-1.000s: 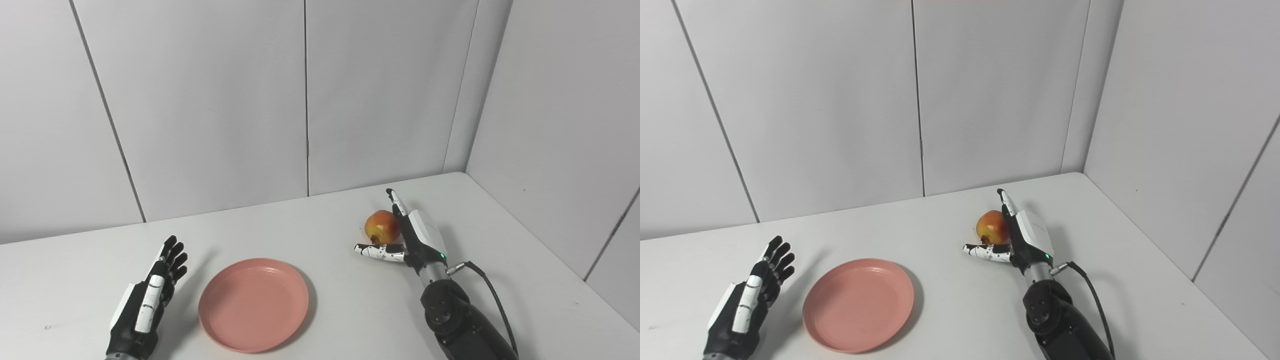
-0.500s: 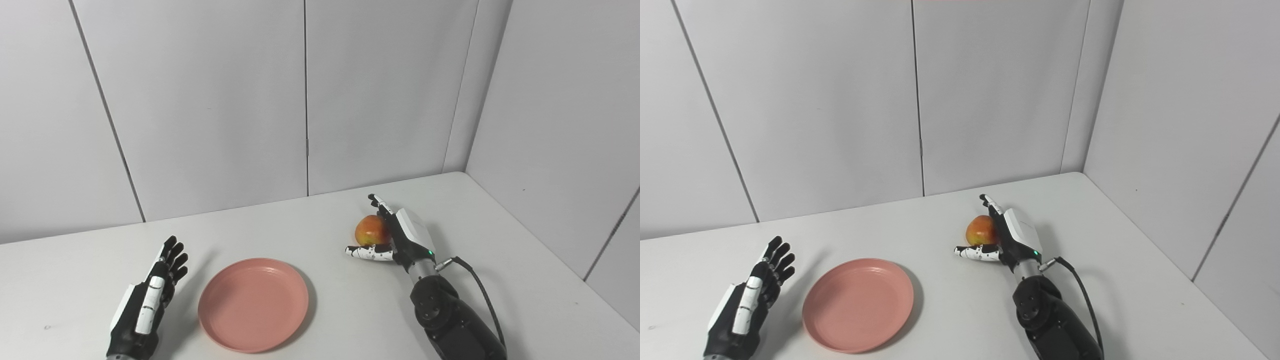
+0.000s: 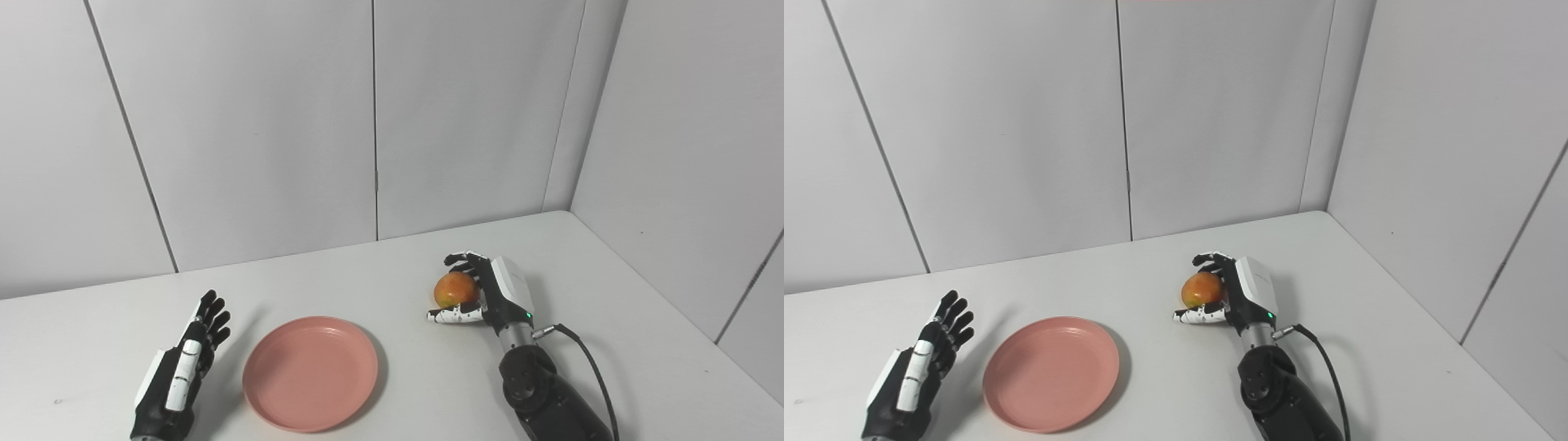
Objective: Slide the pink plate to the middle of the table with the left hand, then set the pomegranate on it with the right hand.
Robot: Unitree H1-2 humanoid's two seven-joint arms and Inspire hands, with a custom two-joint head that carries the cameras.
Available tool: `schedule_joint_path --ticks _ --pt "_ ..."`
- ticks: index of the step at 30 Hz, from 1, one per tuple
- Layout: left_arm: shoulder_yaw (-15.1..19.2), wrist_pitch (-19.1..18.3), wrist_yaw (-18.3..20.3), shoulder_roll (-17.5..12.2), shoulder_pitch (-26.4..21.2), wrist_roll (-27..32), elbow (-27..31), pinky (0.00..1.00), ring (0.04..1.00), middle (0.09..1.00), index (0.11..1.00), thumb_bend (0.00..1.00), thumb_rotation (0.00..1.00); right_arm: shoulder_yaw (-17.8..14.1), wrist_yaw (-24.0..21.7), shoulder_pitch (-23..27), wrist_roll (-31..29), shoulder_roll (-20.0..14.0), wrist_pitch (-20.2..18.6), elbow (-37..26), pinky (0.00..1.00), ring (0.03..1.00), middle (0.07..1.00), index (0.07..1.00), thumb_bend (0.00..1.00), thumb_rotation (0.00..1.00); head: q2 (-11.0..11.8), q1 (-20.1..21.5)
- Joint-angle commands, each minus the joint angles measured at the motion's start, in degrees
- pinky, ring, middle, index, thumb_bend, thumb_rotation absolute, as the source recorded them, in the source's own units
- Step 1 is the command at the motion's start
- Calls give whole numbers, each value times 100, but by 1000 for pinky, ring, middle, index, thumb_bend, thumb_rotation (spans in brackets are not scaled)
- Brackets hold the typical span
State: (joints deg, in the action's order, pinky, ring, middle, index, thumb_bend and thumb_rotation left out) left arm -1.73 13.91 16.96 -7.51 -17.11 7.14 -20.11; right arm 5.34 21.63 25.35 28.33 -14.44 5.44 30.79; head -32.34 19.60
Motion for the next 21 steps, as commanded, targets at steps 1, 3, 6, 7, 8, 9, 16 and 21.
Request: schedule_joint_path --ticks 1,3,6,7,8,9,16,21 --pt "-21 -50 -39 29 200 -20 -76 968 979 999 1000 611 1000 -52 190 215 11 -109 322 -149 465 437 505 519 514 0 3 -21" --pt "-27 -60 -50 35 203 -35 -61 970 980 1000 1000 611 1000 -68 216 204 -4 -112 343 -154 464 437 505 515 514 0 5 -36" --pt "-26 -84 -51 45 205 -31 -44 971 980 1000 1000 611 1000 -81 283 184 2 -107 383 -198 457 436 505 514 514 0 5 -63" --pt "-26 -84 -38 48 207 -14 -44 971 981 1000 1000 611 1000 -83 319 179 5 -106 422 -212 456 436 505 514 514 0 2 -103" --pt "-25 -83 -28 49 208 -3 -45 975 984 1000 1000 610 1000 -84 344 177 7 -107 450 -220 456 435 504 514 514 0 2 -103" --pt "-29 -80 -45 57 209 -24 -41 977 985 1000 1000 610 1000 -94 384 170 4 -105 517 -259 456 435 504 514 514 0 -8 -160" --pt "-65 -200 -161 141 257 -130 123 962 975 996 1000 601 1000 -223 307 66 -141 -29 682 -856 452 437 500 517 515 0 -29 -444" --pt "-101 -370 -204 221 309 -138 309 966 980 998 1000 602 1000 -225 204 -16 -194 6 768 -1351 392 452 507 520 504 0 -61 -703"
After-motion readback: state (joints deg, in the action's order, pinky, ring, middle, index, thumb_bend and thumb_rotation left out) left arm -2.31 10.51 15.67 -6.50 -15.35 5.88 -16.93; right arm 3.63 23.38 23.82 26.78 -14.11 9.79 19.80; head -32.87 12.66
